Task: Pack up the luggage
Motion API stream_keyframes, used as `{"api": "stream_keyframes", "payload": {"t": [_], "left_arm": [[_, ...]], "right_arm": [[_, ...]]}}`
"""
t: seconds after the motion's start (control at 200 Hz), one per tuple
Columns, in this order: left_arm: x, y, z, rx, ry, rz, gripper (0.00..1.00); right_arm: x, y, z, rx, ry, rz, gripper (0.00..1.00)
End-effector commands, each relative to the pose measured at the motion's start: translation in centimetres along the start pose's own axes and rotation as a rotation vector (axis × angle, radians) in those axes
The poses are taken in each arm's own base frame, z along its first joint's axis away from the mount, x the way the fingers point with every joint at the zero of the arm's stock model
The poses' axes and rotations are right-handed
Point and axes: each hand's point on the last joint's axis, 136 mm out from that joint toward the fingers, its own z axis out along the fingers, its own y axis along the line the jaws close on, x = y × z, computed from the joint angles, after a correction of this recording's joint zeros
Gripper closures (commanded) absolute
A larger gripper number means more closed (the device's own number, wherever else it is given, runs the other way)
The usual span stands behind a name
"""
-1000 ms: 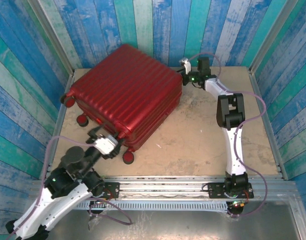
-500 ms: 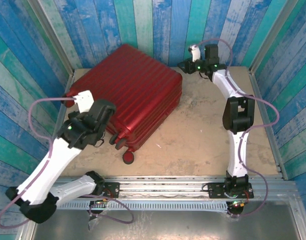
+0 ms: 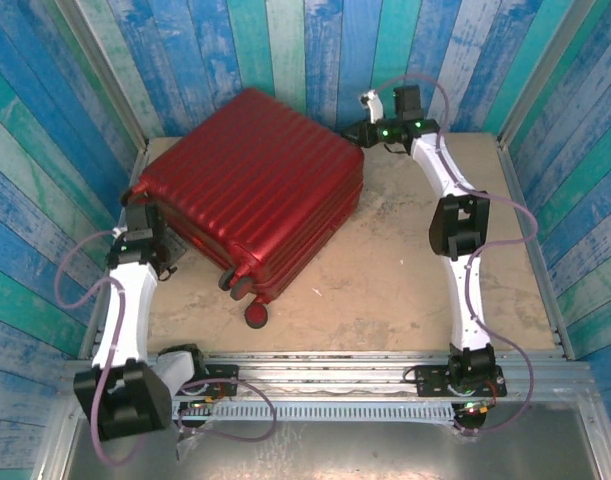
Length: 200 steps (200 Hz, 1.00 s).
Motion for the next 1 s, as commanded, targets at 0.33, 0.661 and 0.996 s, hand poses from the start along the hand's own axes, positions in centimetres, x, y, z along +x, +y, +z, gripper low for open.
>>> {"api": "stream_keyframes", "payload": {"t": [0.33,0.661,0.996], "left_arm": [[-7.1,-7.4,6.8,0.094,0.001,0.162,0.17],[-11.3,-16.9,10.0,0.262,0.048,0.427,0.15],[-19.8,-23.8,4.8,0.285,-0.222,0.487,0.07]], "right_arm": [[8.4,15.8,0.6,-0.333,0.213,-0.173,0.83],[15.4,28.5,-3.9,-0.210,0.201,-0.341,0.84],[19.0,18.1,-14.2,0.505,0.198,-0.131,0.75]]}}
